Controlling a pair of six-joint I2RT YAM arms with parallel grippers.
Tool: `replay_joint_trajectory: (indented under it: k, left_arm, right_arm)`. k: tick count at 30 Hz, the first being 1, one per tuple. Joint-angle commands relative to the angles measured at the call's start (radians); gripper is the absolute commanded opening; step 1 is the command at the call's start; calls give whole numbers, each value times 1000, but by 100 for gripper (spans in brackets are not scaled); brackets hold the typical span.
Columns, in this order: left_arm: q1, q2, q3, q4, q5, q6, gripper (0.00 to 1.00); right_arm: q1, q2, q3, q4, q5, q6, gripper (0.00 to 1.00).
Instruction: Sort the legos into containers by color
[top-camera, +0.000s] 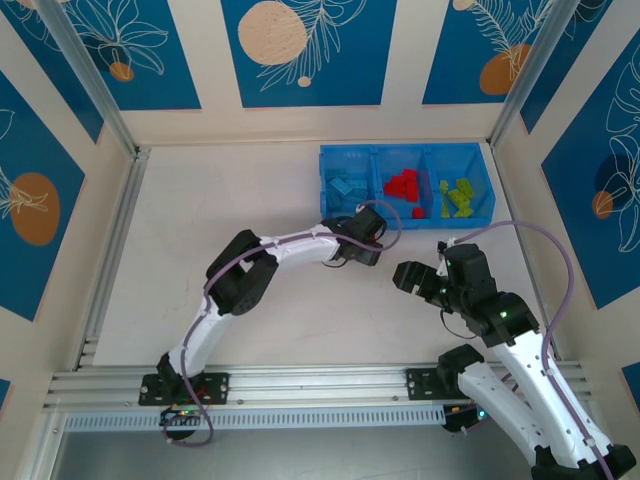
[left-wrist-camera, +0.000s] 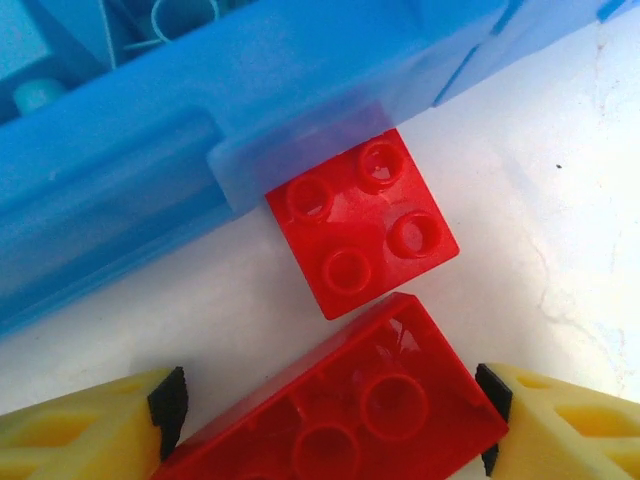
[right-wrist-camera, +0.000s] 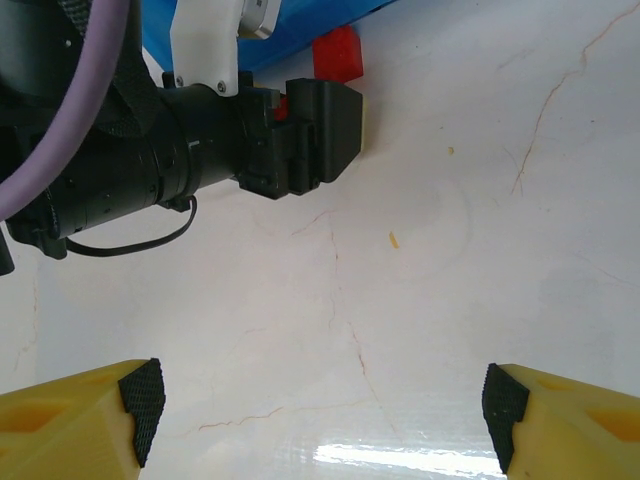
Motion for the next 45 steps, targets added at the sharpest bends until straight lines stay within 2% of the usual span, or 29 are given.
replay_joint_trajectory:
  k: [1, 5, 7, 14, 18, 22, 25, 32, 34, 38, 42, 45]
  left_arm:
    - [0, -4, -17, -5, 63, -22, 68]
    - [-8, -59, -69, 12, 91, -17, 58]
    - [-18, -109, -108, 33, 96, -15, 56]
    - [-47, -277, -195, 91, 89, -5, 56]
    - [-49, -329, -179, 152, 77, 31, 56]
    - [-44, -262, -30, 214, -23, 168, 55]
    - [-17, -128, 182, 208, -57, 258, 55]
    - [44, 215, 712, 144, 7, 388, 58]
    - [48, 268, 792, 154, 43, 429, 60]
    - [47, 286, 824, 199, 79, 456, 77]
    - [47, 238, 818, 165, 93, 430, 80]
    - [43, 139, 728, 156, 118, 411, 81]
  right_arm:
    - [6, -7, -19, 0, 2, 4, 85]
    - [6, -7, -21, 8, -5, 10, 85]
    - [6, -7, -18, 11, -7, 11, 85]
    - [8, -15, -3, -3, -4, 18, 85]
    - [7, -38, 5, -7, 9, 30, 85]
    - [8, -51, 12, -7, 13, 41, 85]
    - [7, -52, 18, -11, 6, 44, 85]
    - [10, -61, 37, -38, 10, 41, 85]
    - [11, -63, 39, -44, 11, 39, 85]
    - [11, -63, 40, -50, 11, 36, 85]
    - [10, -63, 31, -49, 8, 42, 85]
    - [11, -63, 22, -41, 7, 43, 85]
